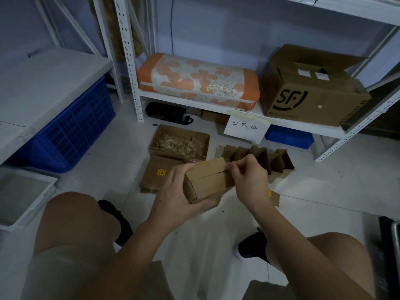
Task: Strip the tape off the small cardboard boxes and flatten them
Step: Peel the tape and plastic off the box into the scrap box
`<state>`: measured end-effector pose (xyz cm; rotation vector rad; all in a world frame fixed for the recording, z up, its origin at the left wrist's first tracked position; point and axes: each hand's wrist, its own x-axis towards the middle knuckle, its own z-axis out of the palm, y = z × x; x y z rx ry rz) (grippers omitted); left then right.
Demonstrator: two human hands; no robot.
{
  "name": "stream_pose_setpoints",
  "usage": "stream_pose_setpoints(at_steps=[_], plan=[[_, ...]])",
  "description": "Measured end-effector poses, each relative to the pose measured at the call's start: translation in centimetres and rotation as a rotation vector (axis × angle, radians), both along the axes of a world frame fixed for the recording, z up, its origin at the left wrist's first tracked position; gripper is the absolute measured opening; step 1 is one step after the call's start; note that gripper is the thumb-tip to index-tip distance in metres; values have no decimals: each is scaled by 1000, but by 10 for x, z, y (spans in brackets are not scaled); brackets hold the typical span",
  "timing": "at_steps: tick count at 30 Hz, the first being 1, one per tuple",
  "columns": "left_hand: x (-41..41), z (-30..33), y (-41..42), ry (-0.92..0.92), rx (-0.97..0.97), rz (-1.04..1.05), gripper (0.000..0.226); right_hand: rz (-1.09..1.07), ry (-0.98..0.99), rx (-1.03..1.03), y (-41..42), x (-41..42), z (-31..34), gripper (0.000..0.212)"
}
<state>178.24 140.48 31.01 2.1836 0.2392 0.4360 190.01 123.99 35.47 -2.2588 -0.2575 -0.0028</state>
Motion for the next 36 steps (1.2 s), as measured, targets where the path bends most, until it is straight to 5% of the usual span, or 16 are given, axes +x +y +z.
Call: stream_pose_setpoints(at_steps=[8, 13, 18, 23, 29, 36], plan=[[0, -18, 0, 80, -18, 22, 92, 271, -170, -160, -3, -14, -10, 14], [-1, -24, -3, 80, 3, 17, 95, 185, -118, -59, 0, -17, -18, 13], [1, -25, -9, 85, 62, 13, 96, 57, 25, -19, 0, -16, -25, 37], [1, -27, -13, 110, 109, -9, 96, 33, 39, 2, -4, -14, -28, 21], [5, -34, -12, 296, 493, 16, 105, 25, -34, -47, 3, -25, -31, 15], [6, -35, -11, 228, 323, 82, 106, 158, 127, 83, 26, -40, -30, 11]])
